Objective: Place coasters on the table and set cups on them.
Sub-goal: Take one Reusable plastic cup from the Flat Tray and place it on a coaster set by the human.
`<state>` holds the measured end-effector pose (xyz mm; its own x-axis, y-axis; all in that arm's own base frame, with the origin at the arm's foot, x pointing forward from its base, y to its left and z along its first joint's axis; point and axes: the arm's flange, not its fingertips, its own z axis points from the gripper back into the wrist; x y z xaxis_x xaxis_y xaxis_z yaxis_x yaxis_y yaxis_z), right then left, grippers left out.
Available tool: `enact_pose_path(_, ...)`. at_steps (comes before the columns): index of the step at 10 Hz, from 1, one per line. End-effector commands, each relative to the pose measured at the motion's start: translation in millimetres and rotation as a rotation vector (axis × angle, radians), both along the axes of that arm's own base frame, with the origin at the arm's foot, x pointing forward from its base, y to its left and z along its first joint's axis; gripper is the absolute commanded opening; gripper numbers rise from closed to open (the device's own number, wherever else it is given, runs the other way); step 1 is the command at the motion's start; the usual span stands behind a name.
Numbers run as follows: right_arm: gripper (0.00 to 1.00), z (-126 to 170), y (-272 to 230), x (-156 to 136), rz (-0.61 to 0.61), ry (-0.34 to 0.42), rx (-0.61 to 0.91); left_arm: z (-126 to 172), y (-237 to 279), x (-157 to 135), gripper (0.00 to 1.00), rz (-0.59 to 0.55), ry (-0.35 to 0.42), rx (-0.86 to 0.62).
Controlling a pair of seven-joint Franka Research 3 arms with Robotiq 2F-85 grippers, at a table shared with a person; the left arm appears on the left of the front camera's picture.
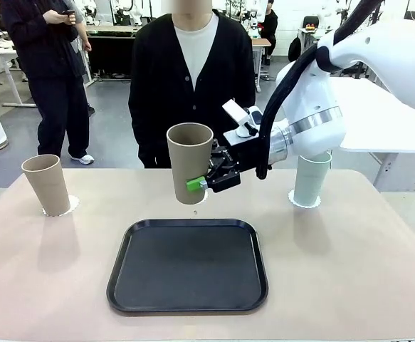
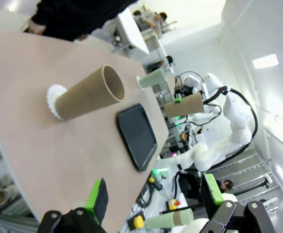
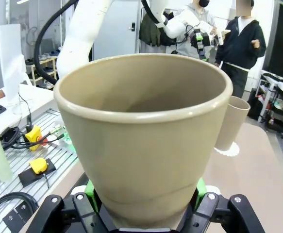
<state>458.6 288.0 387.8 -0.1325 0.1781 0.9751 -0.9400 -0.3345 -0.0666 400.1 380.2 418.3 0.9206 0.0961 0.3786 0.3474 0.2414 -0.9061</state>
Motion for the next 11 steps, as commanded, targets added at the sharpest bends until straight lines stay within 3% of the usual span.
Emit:
enact_pose_path(1,0.67,-11,-2,-1,0.000,0.006,0.000,2,0,-1,1.00,0.005,0.005,0.008)
enact_pose_path(4,0.67,-11,-2,-1,0.000,0.006,0.000,2,0,-1,1.00,0.005,0.005,0.008)
enact_pose_path(5,0.82,-10,-2,0,-0.002,0.016,-0.005,2,0,-1,1.00,0.005,0.005,0.008)
enact_pose_path(7,0.82,18,-28,66,0.142,0.060,0.020,2,0,-1,1.00,0.005,0.005,0.008)
enact_pose_path(8,0.82,32,-31,91,0.236,0.106,-0.047,2,0,-1,1.00,0.005,0.005,0.008)
enact_pose_path(10,0.82,48,-27,121,0.367,0.115,-0.162,2,0,-1,1.00,0.005,0.005,0.008)
enact_pose_path(11,0.82,52,-16,135,0.361,0.109,-0.157,2,0,-1,1.00,0.005,0.005,0.008)
